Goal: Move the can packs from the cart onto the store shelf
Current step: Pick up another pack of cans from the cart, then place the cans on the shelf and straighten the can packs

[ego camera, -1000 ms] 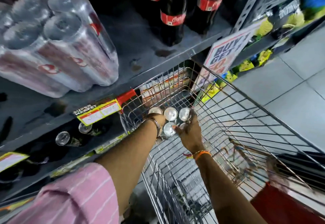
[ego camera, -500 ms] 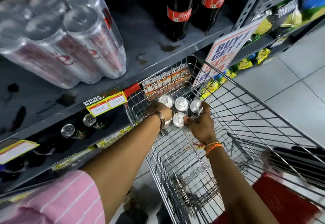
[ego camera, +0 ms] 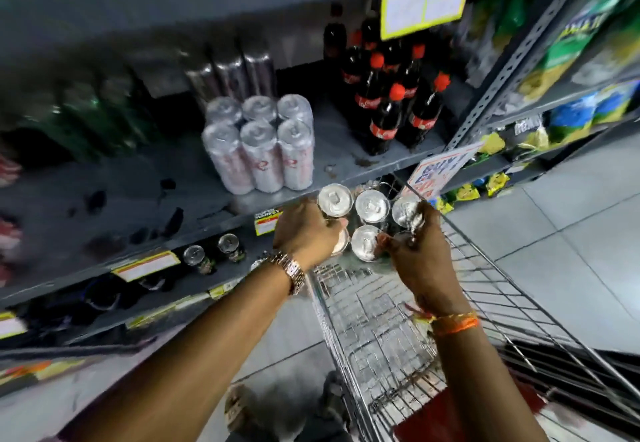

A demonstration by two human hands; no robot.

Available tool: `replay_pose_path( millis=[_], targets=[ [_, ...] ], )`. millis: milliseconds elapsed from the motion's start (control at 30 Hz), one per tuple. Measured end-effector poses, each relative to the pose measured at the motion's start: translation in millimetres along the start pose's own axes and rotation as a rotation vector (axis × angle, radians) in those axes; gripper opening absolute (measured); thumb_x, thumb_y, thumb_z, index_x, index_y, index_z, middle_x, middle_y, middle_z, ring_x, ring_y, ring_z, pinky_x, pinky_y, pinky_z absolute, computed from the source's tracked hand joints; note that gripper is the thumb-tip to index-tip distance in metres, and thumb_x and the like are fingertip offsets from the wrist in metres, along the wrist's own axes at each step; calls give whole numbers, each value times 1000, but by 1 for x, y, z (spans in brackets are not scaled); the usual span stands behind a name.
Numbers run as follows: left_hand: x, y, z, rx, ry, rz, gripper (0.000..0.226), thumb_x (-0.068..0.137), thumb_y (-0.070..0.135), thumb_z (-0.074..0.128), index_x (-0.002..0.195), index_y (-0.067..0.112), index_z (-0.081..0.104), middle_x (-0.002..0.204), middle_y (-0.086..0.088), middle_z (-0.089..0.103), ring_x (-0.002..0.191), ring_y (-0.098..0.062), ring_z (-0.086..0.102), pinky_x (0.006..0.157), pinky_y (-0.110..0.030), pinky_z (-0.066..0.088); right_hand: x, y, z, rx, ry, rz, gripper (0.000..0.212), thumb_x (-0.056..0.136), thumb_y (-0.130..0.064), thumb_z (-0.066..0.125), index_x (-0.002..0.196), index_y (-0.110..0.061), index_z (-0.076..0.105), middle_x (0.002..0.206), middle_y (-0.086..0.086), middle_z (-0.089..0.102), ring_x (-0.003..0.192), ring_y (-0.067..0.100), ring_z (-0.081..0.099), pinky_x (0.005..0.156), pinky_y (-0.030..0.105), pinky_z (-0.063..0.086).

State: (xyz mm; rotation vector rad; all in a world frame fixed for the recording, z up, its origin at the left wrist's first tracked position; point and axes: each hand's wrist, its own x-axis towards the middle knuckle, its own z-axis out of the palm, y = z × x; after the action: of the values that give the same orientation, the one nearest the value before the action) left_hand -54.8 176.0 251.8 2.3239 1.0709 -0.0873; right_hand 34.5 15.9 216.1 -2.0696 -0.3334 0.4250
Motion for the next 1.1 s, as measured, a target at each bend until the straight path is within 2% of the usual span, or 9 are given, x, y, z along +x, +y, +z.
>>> replay_pose_path(
  millis=[200,267,333,400,600,767,900,967,1100],
  targets=[
    [-47,-80,-84,-58,120,-140,55,84,61,55,89,9,69,95,-12,75,90,-32,71,64,-27,38,-29,-99,52,-56,-216,-225,52,77,-3,74,115,-23,44,90,-20,56,82,-3,59,72,2,45],
    [-58,-112,-109,-74,192,-201,58,82,63,55,75,6,62,90,-14,75,90,-35,71,64,-29,38,-37,-131,81,-106,-338,-281,52,80,-14,74,123,-22,46,102,-15,62,94,-4,61,90,16,52],
    [-66,-146,-134,-86,278,-260,58,81,66,54,62,11,53,86,-12,75,88,-34,71,60,-28,37,-39,-161,118,-88,-455,-287,59,76,-14,72,128,-22,45,113,-2,66,106,17,65,100,36,52],
    [-66,-177,-155,-125,348,-331,59,79,66,55,56,13,49,82,-10,74,85,-32,71,56,-28,34,-35,-187,156,-143,-504,-311,55,73,-16,72,121,-21,46,106,-1,65,102,22,63,94,36,51],
    [-37,-247,-175,-350,447,-477,52,73,64,64,55,15,57,84,-13,76,88,-31,72,61,-27,40,0,-235,251,-295,-671,-393,58,77,-11,66,132,-14,47,126,13,65,120,32,62,105,42,50],
    [-4,-287,-179,-489,411,-560,69,60,69,69,86,5,76,94,-16,77,92,-32,73,74,-36,56,21,-235,304,-253,-686,-422,65,73,-14,80,131,-11,51,125,10,66,114,23,63,106,40,50],
    [10,-304,-182,-552,398,-573,82,46,74,67,92,6,77,98,-15,77,95,-30,74,83,-42,60,31,-227,327,-172,-719,-363,52,77,-10,76,123,-6,53,107,18,69,87,14,59,91,44,54],
    [11,-307,-183,-581,393,-560,86,40,79,67,91,10,77,96,-10,77,94,-28,73,83,-41,60,33,-224,328,-58,-722,-279,50,80,-3,72,125,-7,49,89,7,61,70,5,54,78,35,50],
    [-4,-310,-168,-731,339,-403,83,28,81,78,81,17,75,77,9,75,81,-13,70,71,-33,57,21,-199,315,67,-608,-298,93,68,-15,90,145,-9,40,123,2,62,112,14,60,97,28,51]
  ],
)
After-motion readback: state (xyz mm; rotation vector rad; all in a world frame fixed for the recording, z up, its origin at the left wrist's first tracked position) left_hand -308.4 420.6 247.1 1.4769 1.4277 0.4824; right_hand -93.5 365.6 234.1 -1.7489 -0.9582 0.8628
